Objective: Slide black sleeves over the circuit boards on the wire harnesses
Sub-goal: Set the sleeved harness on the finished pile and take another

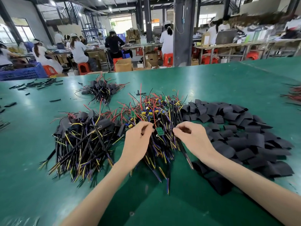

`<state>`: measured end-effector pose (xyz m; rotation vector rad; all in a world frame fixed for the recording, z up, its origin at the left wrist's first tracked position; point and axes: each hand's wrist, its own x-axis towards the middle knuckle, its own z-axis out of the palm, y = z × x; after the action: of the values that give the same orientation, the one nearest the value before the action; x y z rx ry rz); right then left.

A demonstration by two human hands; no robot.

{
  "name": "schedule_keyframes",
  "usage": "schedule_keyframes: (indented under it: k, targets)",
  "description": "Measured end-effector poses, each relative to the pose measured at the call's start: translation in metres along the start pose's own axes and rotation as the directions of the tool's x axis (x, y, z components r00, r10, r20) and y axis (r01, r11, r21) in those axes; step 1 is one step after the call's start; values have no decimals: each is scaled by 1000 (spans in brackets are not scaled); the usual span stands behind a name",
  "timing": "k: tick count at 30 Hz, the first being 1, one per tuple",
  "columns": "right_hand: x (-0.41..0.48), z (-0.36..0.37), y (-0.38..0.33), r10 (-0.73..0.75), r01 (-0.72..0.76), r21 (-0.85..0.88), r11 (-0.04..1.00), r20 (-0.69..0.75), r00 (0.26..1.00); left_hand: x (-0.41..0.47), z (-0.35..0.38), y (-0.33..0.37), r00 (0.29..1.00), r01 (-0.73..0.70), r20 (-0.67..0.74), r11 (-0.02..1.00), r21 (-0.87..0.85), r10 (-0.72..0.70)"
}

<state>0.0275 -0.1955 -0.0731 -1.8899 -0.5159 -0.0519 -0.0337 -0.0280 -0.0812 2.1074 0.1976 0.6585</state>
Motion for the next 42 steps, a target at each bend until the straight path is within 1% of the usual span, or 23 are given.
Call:
schedule_keyframes:
  k: [2, 4, 7, 9, 11, 13, 16, 18, 20, 21, 22, 23, 24, 25, 26, 27, 29, 31, 32, 34, 37, 40, 42]
  targets:
    - [-2, 1, -4, -10, 10, 132, 991, -3, 1000, 3, -1, 4, 994, 112, 19, 971, -210, -110]
    - [-6, 3, -7, -39, 32, 228, 973, 26, 999, 5, -2, 9, 980, 199, 70, 884, -423, -187]
    - [-10, 4, -9, -96, 52, 273, 961, 150, 984, 8, -5, 14, 946, 315, 183, 626, -713, -267]
    - [-11, 5, -8, -100, 14, 281, 960, 295, 950, 10, -9, 15, 932, 352, 248, 506, -788, -263]
    - [-14, 6, -7, -87, -25, 251, 968, 423, 902, 11, -13, 14, 933, 354, 279, 447, -821, -226]
    - [-17, 9, -5, -82, -30, 218, 975, 487, 870, 12, -17, 13, 941, 334, 275, 402, -853, -198]
    - [-18, 9, -4, -78, -28, 192, 981, 521, 850, 14, -20, 11, 953, 292, 234, 391, -873, -191]
    - [-15, 4, -4, -102, 68, 85, 994, 508, 855, 16, -23, 9, 951, 289, 211, 410, -865, -226]
    - [-5, -5, 1, -164, 218, -111, 969, 370, 914, 19, -28, 8, 943, 296, 183, 448, -844, -280]
    - [3, -11, 6, -209, 277, -250, 928, 268, 940, 20, -31, 8, 941, 288, 156, 466, -837, -302]
    - [10, -20, 11, -243, 299, -418, 858, 183, 953, 22, -35, 7, 942, 269, 120, 490, -829, -314]
    - [18, -29, 18, -250, 278, -589, 759, 131, 959, 23, -39, 7, 946, 242, 78, 526, -815, -315]
    - [26, -39, 26, -212, 226, -725, 651, 112, 971, 24, -42, 7, 953, 210, 33, 579, -788, -301]
    - [32, -50, 34, -132, 169, -809, 563, 113, 985, 25, -45, 7, 962, 173, -13, 642, -747, -274]
    - [37, -59, 41, -37, 128, -845, 519, 127, 991, 24, -47, 7, 970, 134, -52, 705, -696, -236]
    - [41, -67, 47, 39, 104, -851, 515, 145, 989, 24, -48, 6, 977, 97, -85, 762, -640, -196]
    - [47, -77, 55, 81, 95, -814, 573, 172, 982, 23, -50, 5, 985, 14, -145, 878, -478, -94]
    - [50, -79, 59, 41, 138, -771, 622, 207, 977, 22, -51, 4, 980, -109, -184, 975, -194, 73]
    - [51, -79, 60, 22, 175, -760, 625, 242, 970, 21, -52, 3, 968, -176, -184, 984, -27, 168]
    - [51, -79, 61, 18, 242, -748, 618, 321, 947, 18, -54, 1, 939, -271, -140, 925, 265, 315]
    - [50, -81, 60, 45, 266, -717, 644, 382, 923, 16, -62, 0, 900, -321, -92, 791, 521, 425]
    - [50, -85, 59, 24, 265, -655, 707, 398, 917, 19, -74, -1, 831, -350, -106, 661, 663, 547]
    - [52, -86, 61, 16, 271, -637, 722, 406, 914, 19, -76, 0, 824, -360, -98, 649, 670, 558]
